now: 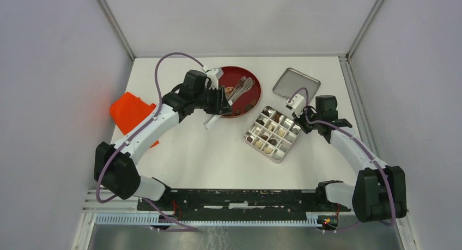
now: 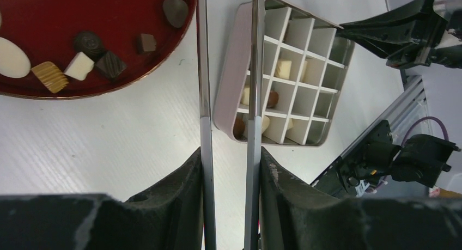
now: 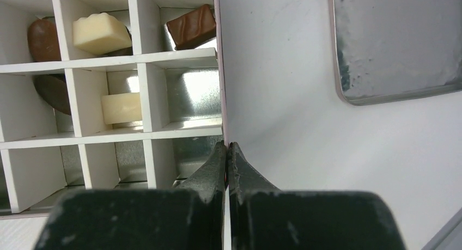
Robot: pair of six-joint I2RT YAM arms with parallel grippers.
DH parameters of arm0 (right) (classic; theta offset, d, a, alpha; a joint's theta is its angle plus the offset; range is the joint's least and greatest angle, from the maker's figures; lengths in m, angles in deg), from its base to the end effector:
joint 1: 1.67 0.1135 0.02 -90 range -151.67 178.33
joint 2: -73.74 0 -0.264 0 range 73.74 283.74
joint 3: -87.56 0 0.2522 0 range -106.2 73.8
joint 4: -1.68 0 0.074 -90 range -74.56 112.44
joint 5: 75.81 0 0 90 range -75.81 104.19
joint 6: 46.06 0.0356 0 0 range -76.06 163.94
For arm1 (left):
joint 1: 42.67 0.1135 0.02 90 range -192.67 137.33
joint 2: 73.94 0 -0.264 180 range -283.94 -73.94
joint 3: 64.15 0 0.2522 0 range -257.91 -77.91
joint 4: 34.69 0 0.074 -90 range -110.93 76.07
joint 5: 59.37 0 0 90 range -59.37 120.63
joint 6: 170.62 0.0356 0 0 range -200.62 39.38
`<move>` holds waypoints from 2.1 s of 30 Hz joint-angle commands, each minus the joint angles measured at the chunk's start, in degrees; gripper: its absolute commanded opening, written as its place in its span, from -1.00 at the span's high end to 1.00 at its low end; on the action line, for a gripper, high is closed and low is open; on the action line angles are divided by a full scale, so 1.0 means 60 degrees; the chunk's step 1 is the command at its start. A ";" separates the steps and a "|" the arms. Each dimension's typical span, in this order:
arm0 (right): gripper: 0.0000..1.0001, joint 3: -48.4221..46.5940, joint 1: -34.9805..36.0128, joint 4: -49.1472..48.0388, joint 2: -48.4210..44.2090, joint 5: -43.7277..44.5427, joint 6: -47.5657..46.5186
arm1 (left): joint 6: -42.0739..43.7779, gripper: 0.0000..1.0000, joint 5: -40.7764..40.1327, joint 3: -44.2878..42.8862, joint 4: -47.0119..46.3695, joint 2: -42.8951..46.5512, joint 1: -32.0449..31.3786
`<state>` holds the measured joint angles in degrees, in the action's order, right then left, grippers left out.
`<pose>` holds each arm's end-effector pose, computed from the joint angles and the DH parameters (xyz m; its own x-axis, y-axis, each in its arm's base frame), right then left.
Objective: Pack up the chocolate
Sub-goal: Place the fake chocolate in the packing box.
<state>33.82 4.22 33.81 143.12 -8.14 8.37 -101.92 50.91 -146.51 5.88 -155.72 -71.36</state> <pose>0.2391 0.0383 0.2134 -0.3961 -0.5818 -0.7103 -0.7123 0.6829 -0.1621 0.2719 -0.1629 0.3083 -0.7734 0.0349 -0.6329 0.4318 0.7599 -0.4858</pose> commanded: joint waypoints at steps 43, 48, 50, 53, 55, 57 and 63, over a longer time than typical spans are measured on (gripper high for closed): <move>1.00 -0.0310 0.0441 -0.1467 -0.0621 0.0235 0.0674 | -0.1291 0.96 -0.0273 0.1008 -0.2631 -0.0297 -0.3446; 1.00 -0.0206 0.0446 -0.1480 -0.0651 0.0218 0.0664 | -0.1310 0.96 -0.0299 0.0818 -0.2822 -0.0709 -0.3501; 1.00 -0.0191 0.0434 -0.1491 -0.0651 0.0202 0.0671 | -0.1321 0.96 -0.0302 0.0739 -0.2895 -0.0815 -0.3523; 1.00 -0.0180 0.0450 -0.1487 -0.0647 0.0203 0.0663 | -0.1326 0.96 -0.0354 0.0618 -0.2940 -0.0937 -0.3535; 1.00 -0.0176 0.0442 -0.1480 -0.0628 0.0185 0.0655 | -0.1315 0.96 -0.0439 0.0574 -0.2939 -0.1029 -0.3537; 1.00 -0.0191 0.0441 -0.1480 -0.0622 0.0180 0.0656 | -0.1260 0.96 -0.0507 0.0536 -0.2902 -0.1155 -0.3537; 1.00 -0.0147 0.0451 -0.1451 -0.0634 0.0146 0.0655 | -0.1225 0.81 -0.0566 0.0442 -0.2915 -0.1421 -0.3530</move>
<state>33.25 6.58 29.03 140.96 -5.47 11.26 -108.26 48.39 -140.82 -7.82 -163.44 -92.32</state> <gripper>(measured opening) 0.011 0.415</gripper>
